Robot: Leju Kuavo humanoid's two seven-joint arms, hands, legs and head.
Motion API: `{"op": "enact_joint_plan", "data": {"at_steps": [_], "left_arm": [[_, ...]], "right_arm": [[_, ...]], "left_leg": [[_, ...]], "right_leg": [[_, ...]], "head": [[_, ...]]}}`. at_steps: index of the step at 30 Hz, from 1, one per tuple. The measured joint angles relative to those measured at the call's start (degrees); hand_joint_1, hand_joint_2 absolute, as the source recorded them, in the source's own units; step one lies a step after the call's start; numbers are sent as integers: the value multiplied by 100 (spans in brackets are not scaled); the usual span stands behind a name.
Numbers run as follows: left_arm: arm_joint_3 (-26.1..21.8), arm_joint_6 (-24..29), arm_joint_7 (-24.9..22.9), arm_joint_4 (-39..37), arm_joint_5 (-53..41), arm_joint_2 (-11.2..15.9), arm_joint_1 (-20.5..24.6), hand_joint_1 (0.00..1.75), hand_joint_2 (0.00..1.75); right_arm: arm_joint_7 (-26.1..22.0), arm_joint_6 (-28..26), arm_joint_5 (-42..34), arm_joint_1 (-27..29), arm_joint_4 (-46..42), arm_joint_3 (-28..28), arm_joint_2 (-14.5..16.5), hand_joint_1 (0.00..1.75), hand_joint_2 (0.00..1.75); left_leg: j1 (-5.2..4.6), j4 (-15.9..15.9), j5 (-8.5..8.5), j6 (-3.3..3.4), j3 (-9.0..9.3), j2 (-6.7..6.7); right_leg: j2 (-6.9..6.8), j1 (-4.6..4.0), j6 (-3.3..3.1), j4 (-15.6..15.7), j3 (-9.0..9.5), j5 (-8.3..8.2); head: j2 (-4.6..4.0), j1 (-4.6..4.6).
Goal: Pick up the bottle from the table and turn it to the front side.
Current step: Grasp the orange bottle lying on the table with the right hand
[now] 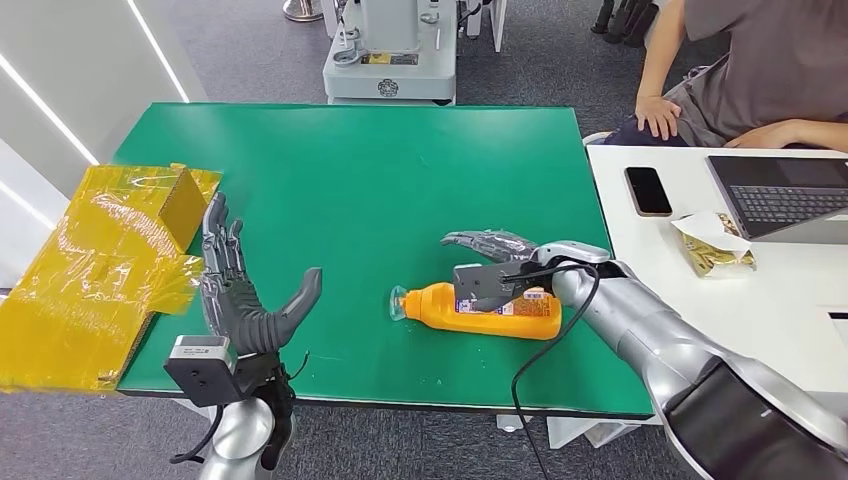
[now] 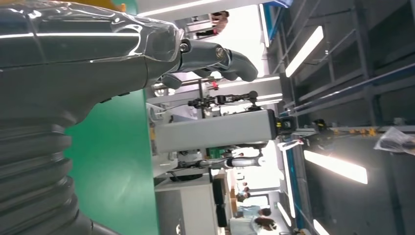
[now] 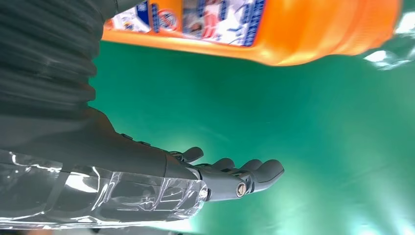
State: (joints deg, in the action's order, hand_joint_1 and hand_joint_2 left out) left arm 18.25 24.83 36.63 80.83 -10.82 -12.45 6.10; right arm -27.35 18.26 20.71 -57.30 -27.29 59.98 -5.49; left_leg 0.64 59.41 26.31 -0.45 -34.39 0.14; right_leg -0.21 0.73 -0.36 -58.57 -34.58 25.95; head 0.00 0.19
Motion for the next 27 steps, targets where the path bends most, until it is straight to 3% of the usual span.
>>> {"op": "enact_joint_plan", "data": {"at_steps": [10,27], "left_arm": [[0,-24,-63,12,-57,-15,-30,0,175],[0,-83,-161,104,49,-15,-111,0,175]], "right_arm": [[121,642,-558,2,-528,50,-121,0,175],[591,760,-787,140,-1089,376,-740,0,175]], "left_leg": [[0,0,0,0,1,0],[0,0,0,0,2,1]], "right_leg": [[0,0,0,1,0,0],[1,0,0,1,0,0]], "head": [[0,-2],[0,-1]]}}
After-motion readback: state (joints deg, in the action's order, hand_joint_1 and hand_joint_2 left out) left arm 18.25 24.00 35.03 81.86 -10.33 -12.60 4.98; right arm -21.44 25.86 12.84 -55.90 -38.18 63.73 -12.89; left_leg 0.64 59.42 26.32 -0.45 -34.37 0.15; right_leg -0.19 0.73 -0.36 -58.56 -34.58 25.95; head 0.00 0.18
